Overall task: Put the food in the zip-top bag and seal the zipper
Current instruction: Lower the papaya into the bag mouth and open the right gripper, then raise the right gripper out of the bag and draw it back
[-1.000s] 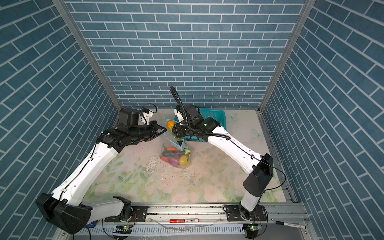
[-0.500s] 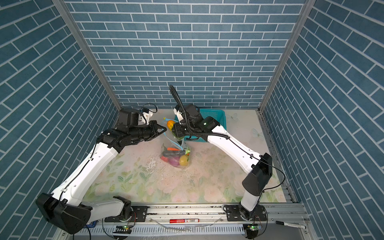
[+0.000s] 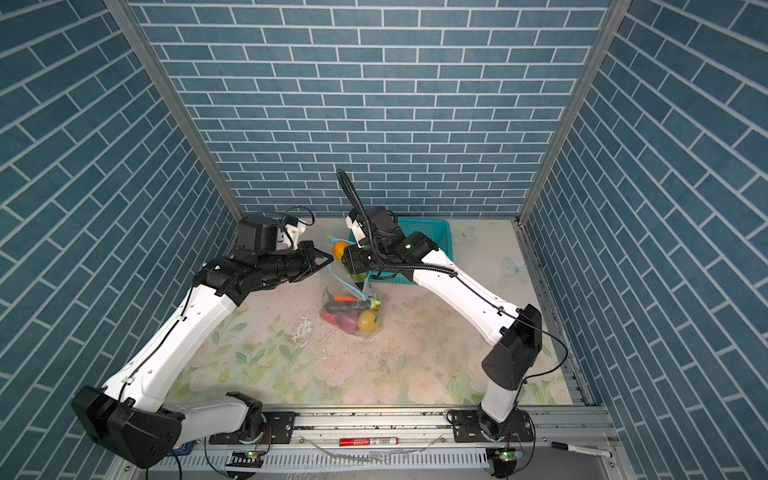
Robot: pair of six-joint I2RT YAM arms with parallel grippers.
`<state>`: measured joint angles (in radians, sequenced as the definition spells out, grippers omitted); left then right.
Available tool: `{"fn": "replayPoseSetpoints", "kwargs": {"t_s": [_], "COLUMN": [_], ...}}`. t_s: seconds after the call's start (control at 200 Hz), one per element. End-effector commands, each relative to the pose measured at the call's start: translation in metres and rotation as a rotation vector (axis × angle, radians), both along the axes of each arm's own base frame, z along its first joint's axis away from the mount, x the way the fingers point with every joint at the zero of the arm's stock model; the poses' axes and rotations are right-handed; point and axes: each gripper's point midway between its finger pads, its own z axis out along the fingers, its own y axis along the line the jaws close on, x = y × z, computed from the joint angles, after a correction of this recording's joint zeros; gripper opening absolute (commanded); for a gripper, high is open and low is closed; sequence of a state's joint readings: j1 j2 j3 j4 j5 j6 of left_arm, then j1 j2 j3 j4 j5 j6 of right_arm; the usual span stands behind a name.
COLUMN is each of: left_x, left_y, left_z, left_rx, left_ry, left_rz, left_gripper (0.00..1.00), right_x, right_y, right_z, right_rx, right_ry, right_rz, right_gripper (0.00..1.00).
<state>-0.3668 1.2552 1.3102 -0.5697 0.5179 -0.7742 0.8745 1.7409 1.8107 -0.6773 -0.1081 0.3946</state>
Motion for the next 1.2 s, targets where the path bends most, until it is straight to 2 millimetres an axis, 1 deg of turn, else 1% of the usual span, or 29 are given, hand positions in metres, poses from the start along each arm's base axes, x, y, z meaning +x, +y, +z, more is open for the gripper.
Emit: {"fn": "replayPoseSetpoints", "kwargs": {"t_s": [0.0,0.1,0.19,0.24,0.43,0.505,0.555,0.625,0.71,0.77,0.835,1.005,1.07,1.195], "left_x": [-0.003,-0.002,-0.002,-0.002,-0.002,-0.002,-0.002,-0.002,-0.002,-0.002,-0.002,-0.003,-0.004,-0.004], "left_y": [0.001,0.002,0.003,0.003,0.005,0.005,0.005,0.006,0.006,0.007,0.007,0.008,0.008,0.009], "left_z": [0.004,0.005,0.004,0.004,0.002,0.002,0.002,0.002,0.002,0.002,0.003,0.002,0.002,0.0], "left_rx": [-0.001,-0.001,0.002,0.004,0.01,0.011,0.012,0.014,0.015,0.015,0.014,0.019,0.02,0.022], "left_ry": [-0.022,-0.023,-0.02,-0.022,-0.023,-0.021,-0.022,-0.023,-0.024,-0.022,-0.024,-0.023,-0.023,-0.018], "left_rz": [-0.005,-0.003,-0.003,-0.002,-0.003,-0.003,-0.003,-0.003,-0.003,-0.002,-0.001,0.004,0.004,0.006], "left_gripper": [0.0,0.0,0.0,0.0,0.0,0.0,0.0,0.0,0.0,0.0,0.0,0.0,0.0,0.0], "right_x": [0.004,0.004,0.004,0.007,0.001,0.001,0.002,0.004,0.006,0.008,0.01,0.016,0.02,0.03], "right_y": [0.002,0.003,0.001,-0.005,-0.024,-0.039,-0.052,-0.07,-0.088,-0.097,-0.105,-0.113,-0.114,-0.108], "right_z": [0.016,0.018,0.025,0.031,0.046,0.049,0.046,0.036,0.017,0.001,-0.022,-0.078,-0.098,-0.125], "right_rx": [0.006,0.001,0.003,-0.006,0.014,0.008,0.001,-0.001,0.019,0.029,0.03,0.062,0.077,0.099], "right_ry": [-0.035,-0.039,-0.052,-0.078,-0.131,-0.159,-0.178,-0.185,-0.157,-0.125,-0.075,0.039,0.072,0.094], "right_rz": [0.003,0.008,0.013,-0.01,-0.047,-0.075,-0.101,-0.139,-0.185,-0.219,-0.258,-0.342,-0.372,-0.402], "right_gripper": [0.5,0.5,0.51,0.51,0.5,0.49,0.48,0.47,0.46,0.46,0.45,0.45,0.47,0.48]}}
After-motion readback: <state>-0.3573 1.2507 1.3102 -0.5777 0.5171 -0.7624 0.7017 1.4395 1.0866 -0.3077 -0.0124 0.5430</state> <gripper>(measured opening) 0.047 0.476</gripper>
